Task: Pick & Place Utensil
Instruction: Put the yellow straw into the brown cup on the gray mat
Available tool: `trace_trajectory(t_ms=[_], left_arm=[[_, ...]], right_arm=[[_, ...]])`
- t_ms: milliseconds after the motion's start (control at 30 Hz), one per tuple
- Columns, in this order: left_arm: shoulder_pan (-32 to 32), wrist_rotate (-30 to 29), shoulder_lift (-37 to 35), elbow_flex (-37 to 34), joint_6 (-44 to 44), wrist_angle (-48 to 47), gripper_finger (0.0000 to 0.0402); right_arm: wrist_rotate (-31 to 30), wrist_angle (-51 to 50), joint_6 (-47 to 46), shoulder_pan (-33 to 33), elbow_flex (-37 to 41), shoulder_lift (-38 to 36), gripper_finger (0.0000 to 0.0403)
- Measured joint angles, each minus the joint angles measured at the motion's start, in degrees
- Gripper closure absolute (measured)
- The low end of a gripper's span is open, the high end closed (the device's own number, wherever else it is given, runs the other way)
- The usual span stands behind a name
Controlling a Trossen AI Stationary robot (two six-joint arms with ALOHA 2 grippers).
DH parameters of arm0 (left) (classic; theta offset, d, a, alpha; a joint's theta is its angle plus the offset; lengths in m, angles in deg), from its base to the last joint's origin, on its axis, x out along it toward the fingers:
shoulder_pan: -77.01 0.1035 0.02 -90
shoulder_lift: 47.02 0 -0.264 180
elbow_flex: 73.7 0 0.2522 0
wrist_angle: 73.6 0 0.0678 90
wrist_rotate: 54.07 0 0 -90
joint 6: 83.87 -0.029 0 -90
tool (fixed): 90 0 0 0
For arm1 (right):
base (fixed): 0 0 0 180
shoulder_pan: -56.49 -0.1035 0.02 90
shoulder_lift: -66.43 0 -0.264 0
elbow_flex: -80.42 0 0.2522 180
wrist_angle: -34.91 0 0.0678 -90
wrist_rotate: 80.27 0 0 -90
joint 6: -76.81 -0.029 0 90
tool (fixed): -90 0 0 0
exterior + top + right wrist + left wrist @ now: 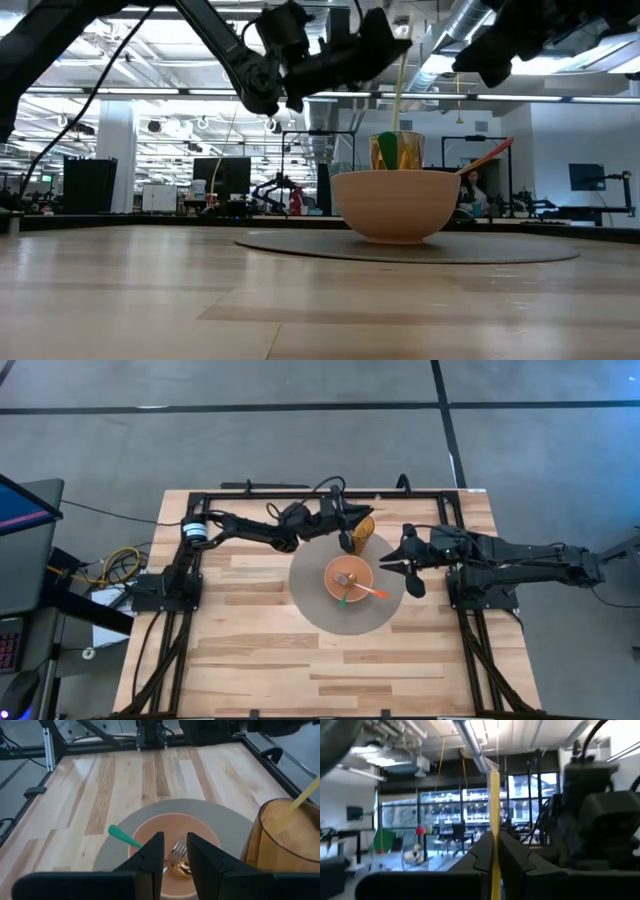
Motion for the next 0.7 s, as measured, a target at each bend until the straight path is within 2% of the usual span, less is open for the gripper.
trace_trajectory(t_ms=[267, 700], left_arm=[[0.0, -4.8, 0.3, 0.0, 0.4, -11.2, 0.0366], [0.0, -5.2, 0.0, 0.0, 1.4, -13.0, 0.0315]], right_arm=[[0.0, -0.2, -1.3, 0.0, 0.0, 0.0, 0.0326], [0.0, -0.2, -2.0, 0.0, 0.0, 0.0, 0.0326]])
